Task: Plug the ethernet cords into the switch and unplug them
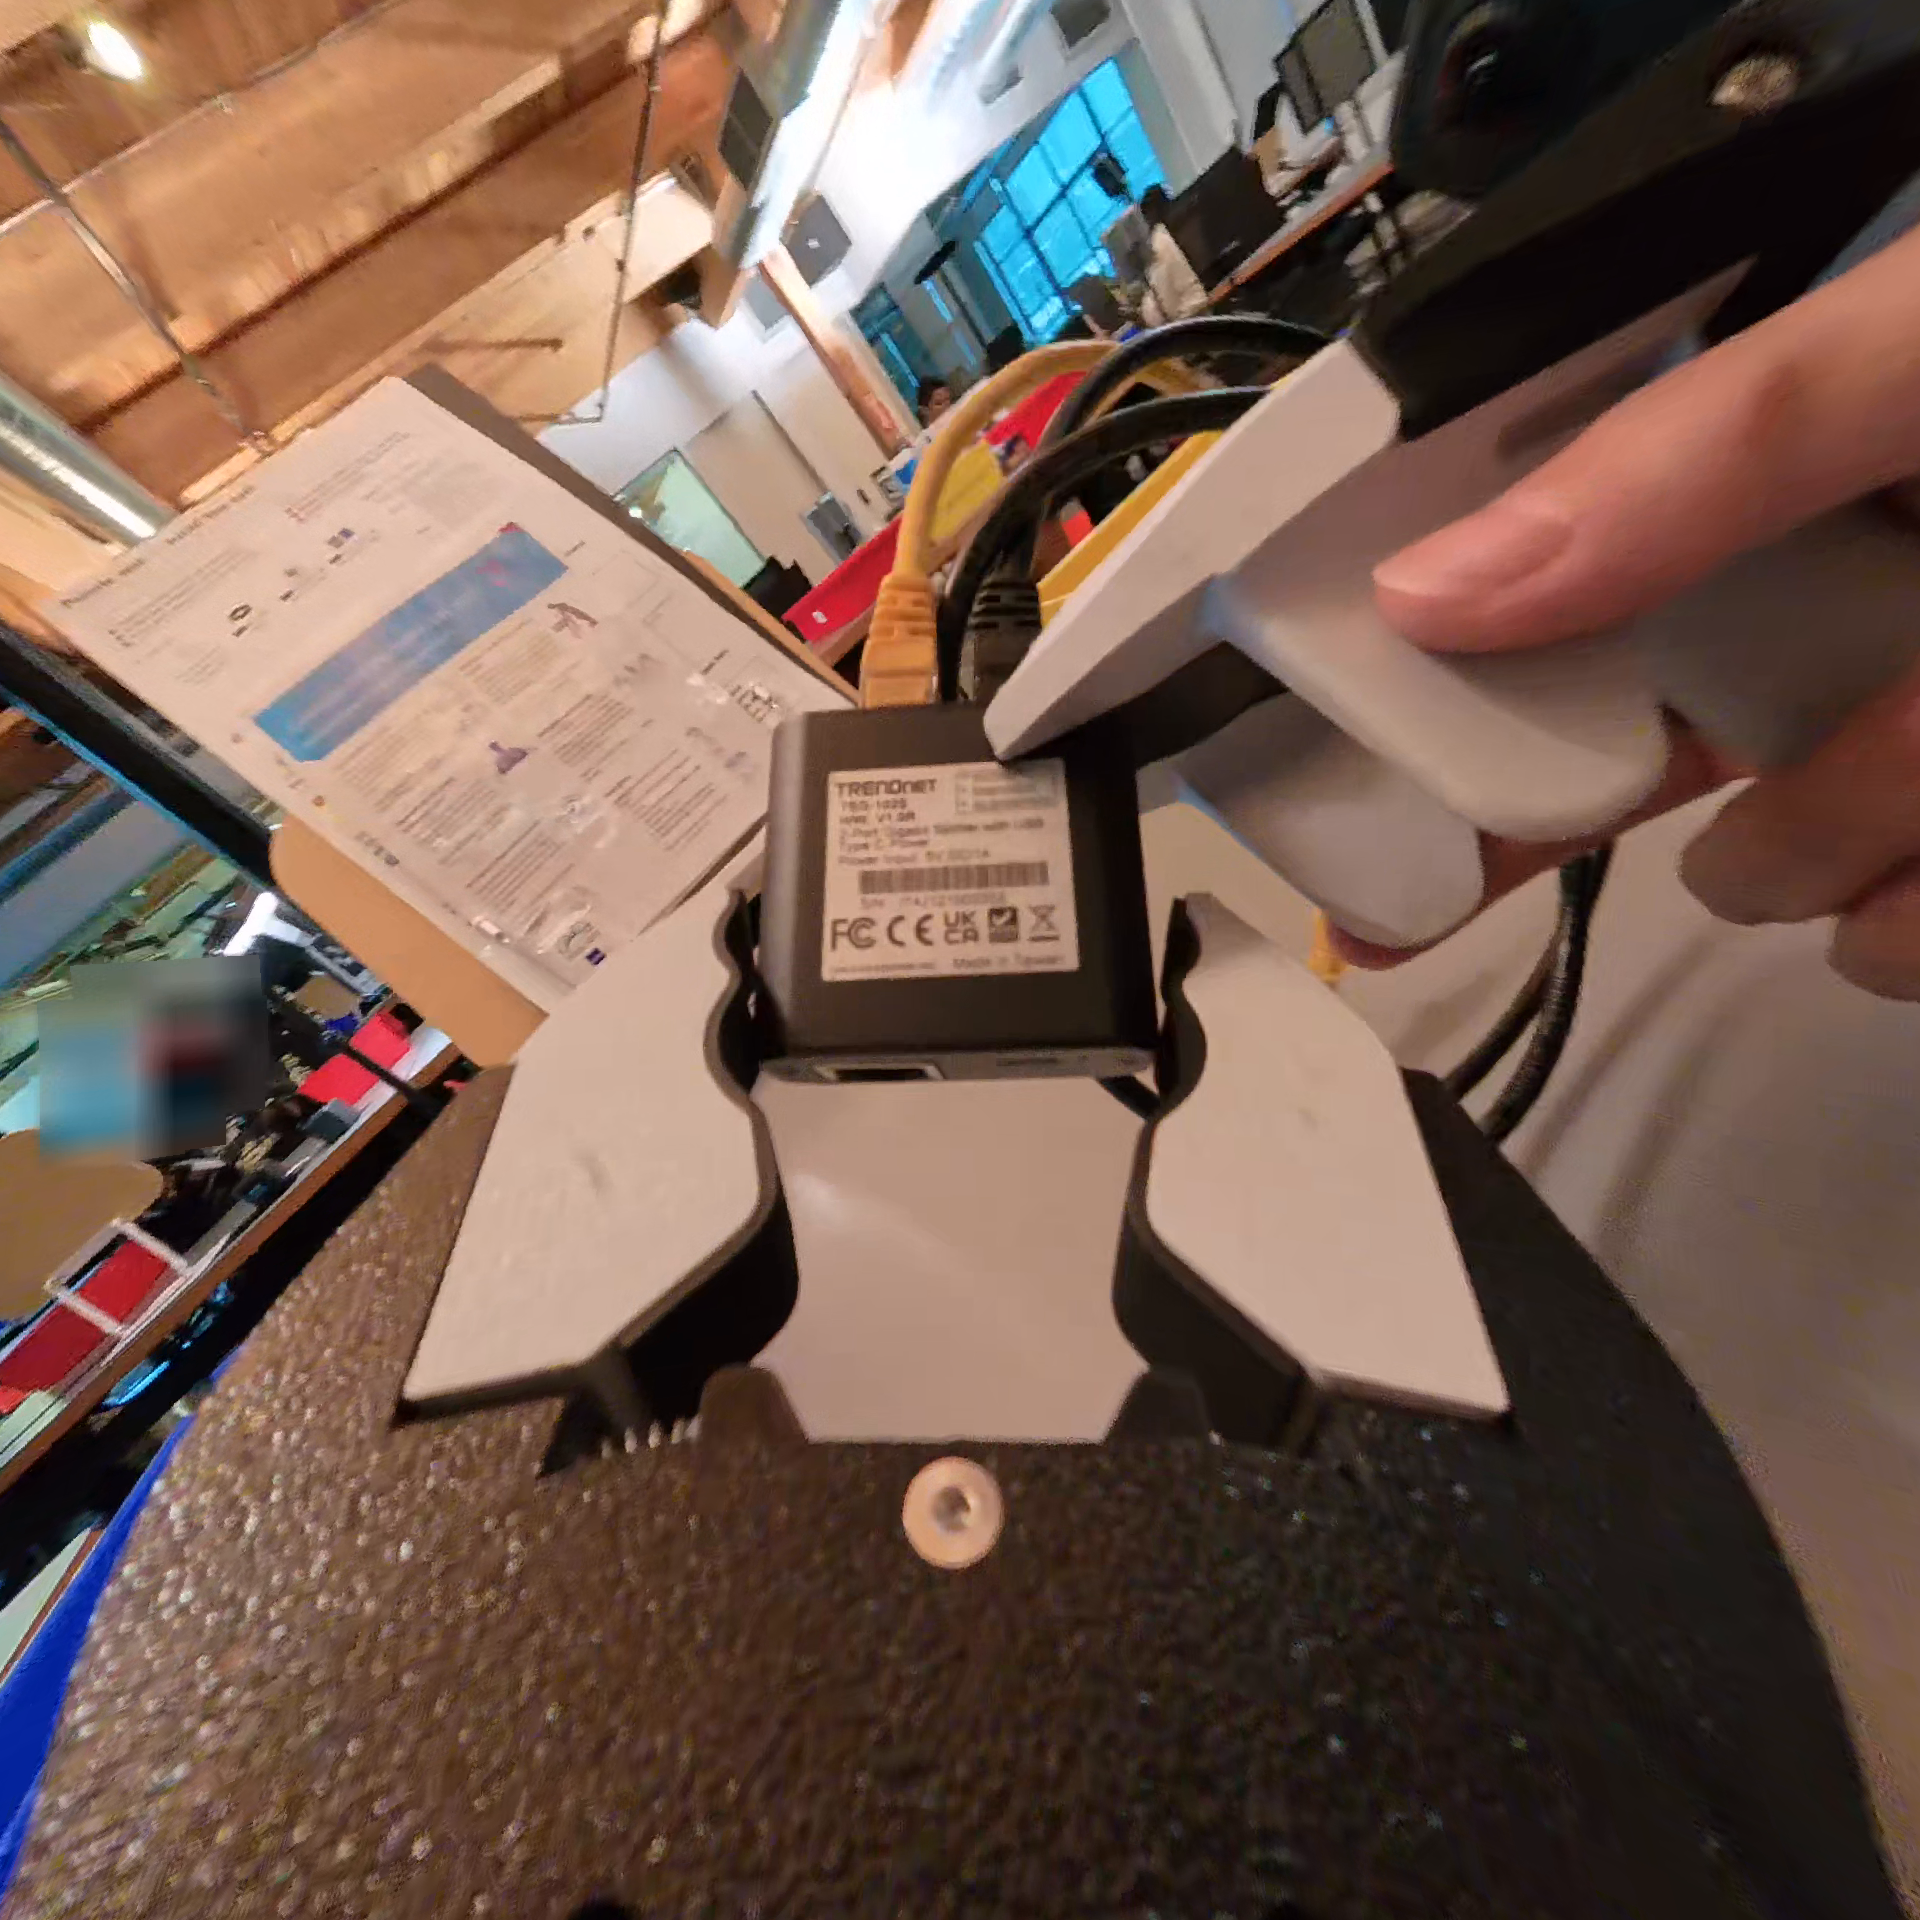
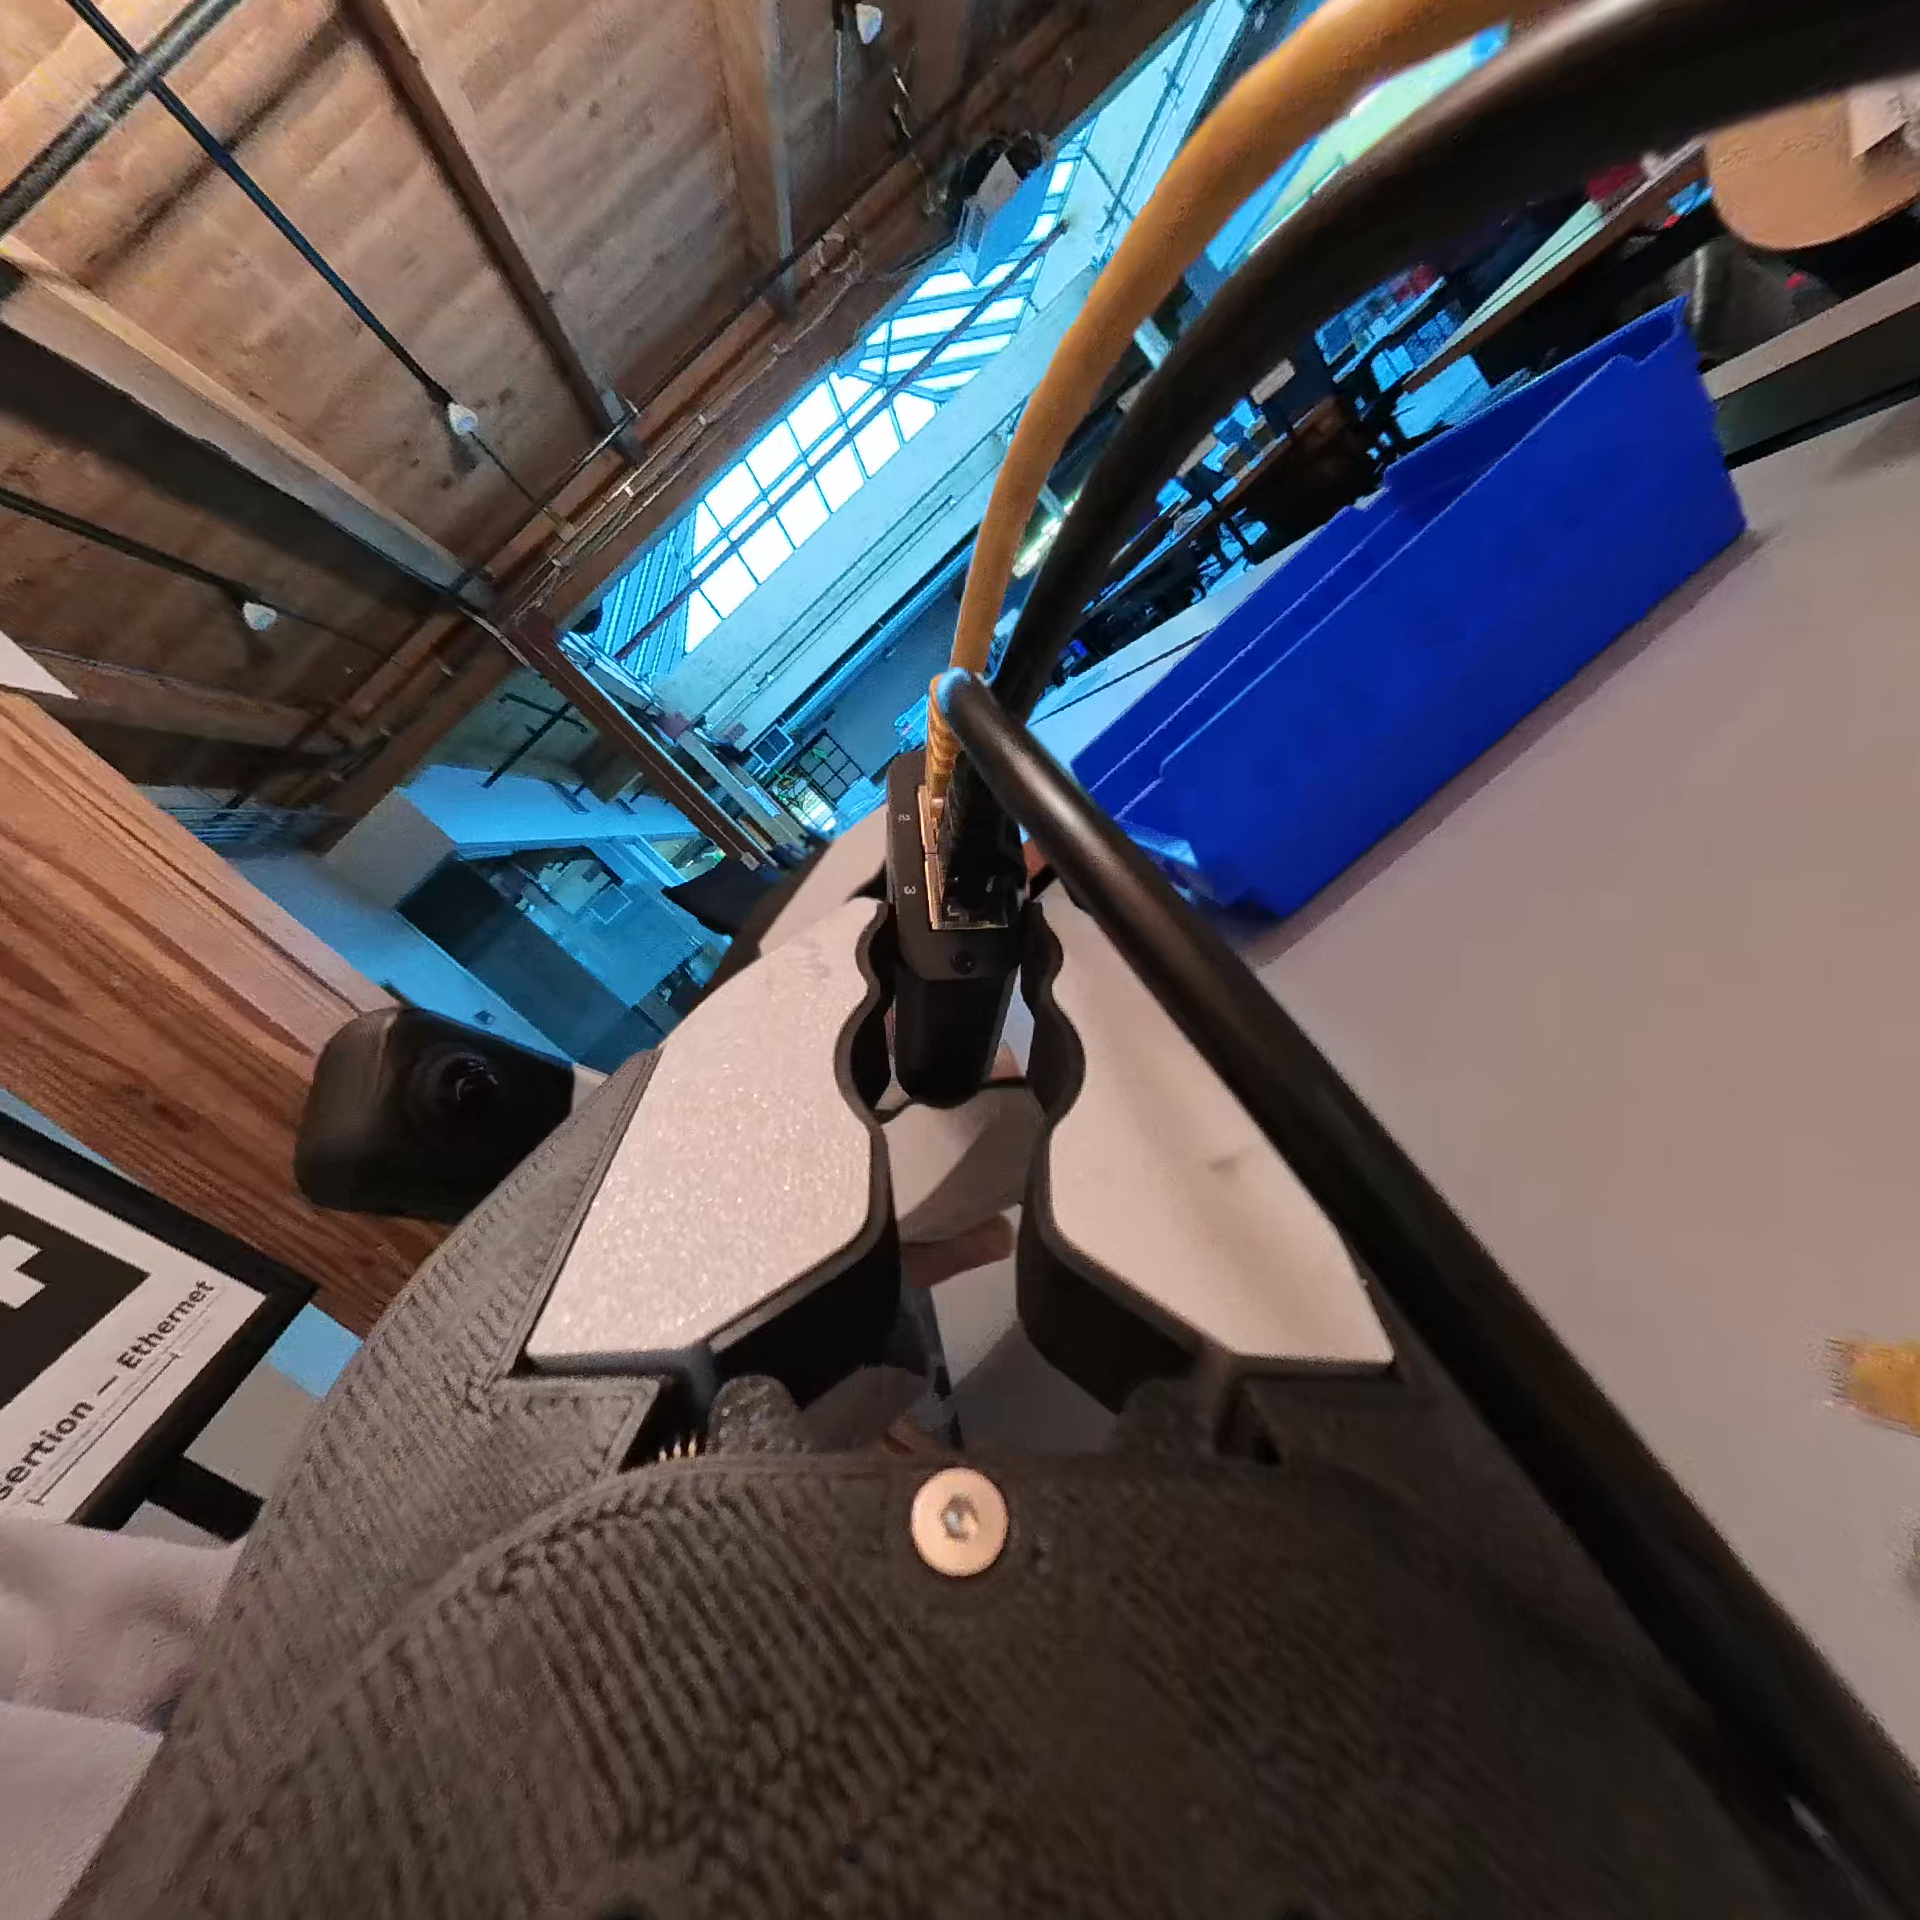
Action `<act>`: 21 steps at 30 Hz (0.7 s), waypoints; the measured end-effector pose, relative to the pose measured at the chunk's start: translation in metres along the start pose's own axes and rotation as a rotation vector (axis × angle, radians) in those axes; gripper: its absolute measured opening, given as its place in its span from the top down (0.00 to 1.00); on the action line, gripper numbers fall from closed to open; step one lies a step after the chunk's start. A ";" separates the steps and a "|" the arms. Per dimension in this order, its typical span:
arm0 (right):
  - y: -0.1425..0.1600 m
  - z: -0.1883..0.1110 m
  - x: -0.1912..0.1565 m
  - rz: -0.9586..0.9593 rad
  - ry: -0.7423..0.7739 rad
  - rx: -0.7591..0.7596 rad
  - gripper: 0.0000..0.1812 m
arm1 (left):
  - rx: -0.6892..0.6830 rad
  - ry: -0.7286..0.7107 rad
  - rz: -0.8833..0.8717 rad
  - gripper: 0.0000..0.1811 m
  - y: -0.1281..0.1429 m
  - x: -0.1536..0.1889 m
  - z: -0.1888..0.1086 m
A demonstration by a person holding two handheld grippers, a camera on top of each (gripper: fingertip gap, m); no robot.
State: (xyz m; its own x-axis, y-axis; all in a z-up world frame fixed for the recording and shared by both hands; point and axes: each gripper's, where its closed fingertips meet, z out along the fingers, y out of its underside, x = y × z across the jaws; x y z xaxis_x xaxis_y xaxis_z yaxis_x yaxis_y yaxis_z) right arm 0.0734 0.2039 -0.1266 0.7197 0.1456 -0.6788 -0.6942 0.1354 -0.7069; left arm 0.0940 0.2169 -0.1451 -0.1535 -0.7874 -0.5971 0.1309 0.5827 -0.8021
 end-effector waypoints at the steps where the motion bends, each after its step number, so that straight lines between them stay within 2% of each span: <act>1: 0.000 0.000 -0.001 -0.002 0.008 0.009 0.88 | 0.009 -0.015 -0.007 0.59 0.000 -0.001 0.000; 6: -0.001 -0.001 0.001 0.030 0.017 0.042 0.88 | 0.088 0.001 -0.118 0.60 -0.003 0.003 0.001; 10: -0.001 -0.001 0.003 0.143 -0.023 0.084 0.88 | 0.183 0.015 -0.201 0.60 -0.012 0.005 -0.003; 21: 0.006 -0.001 0.007 0.158 -0.016 0.071 0.87 | 0.182 0.045 -0.212 0.60 -0.004 0.008 -0.004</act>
State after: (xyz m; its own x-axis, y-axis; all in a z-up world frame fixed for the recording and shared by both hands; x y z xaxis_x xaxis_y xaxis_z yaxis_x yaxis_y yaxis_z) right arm 0.0742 0.2051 -0.1351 0.6013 0.1865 -0.7770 -0.7984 0.1787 -0.5750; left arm 0.0887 0.2092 -0.1467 -0.2394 -0.8755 -0.4198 0.2640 0.3574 -0.8959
